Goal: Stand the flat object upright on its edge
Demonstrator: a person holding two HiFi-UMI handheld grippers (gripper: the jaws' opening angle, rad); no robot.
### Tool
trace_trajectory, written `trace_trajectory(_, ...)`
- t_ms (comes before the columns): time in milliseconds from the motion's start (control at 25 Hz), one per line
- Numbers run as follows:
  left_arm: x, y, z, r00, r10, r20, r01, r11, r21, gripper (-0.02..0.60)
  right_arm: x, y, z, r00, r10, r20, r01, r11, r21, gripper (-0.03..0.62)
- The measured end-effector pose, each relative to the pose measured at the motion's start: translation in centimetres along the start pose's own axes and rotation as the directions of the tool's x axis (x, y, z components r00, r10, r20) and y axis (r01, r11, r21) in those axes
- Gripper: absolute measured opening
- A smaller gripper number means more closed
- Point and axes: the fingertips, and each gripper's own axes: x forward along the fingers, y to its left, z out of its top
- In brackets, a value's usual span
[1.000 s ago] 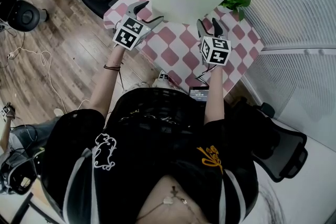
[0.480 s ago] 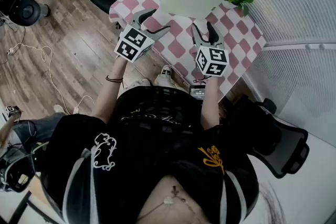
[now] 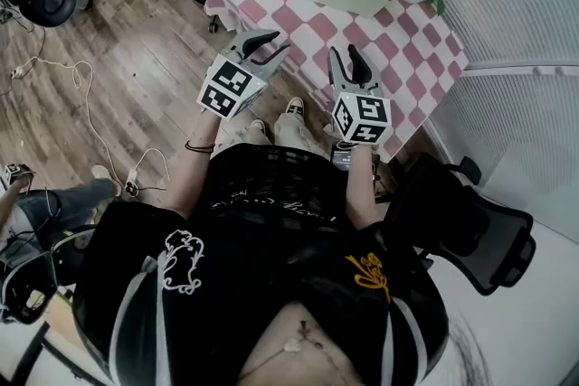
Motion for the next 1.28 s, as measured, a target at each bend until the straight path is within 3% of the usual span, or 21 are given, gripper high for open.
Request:
trace_trajectory(240, -3.1, -0.5, -1.4, 0.999, 0.023, 0.035, -0.021, 0.998, -0.067, 0.103, -2.0, 4.0, -1.5, 0.999, 0.022, -0.039, -0.023, 0.999, -0.028, 0.13)
trace_trajectory(560, -4.1, -3.4, -2.7, 1.0, -0.005, 0.026, 0.007, 0.997, -0.077, 0.092, -3.4, 6.3, -2.0, 0.997, 0.055, -0.046, -0.057, 0.998, -0.038, 0.083)
trace_trajectory(1000, -4.3, -10.7, -1.7, 0.999, -0.018, 0.031, 0.021, 0.995, -0.094, 0.086, -9.3, 5.4, -4.3, 0.995, 0.083, -0.052, -0.083, 0.996, -0.01, 0.055)
trace_trajectory(1280, -5.1, -16.9, -1.6, 1.0, -0.014, 0.018, 0.014, 0.998, -0.056, 0.077, -15.5, 3.6, -6.1, 0.996, 0.081, -0.032, -0.081, 0.997, 0.019, 0.048)
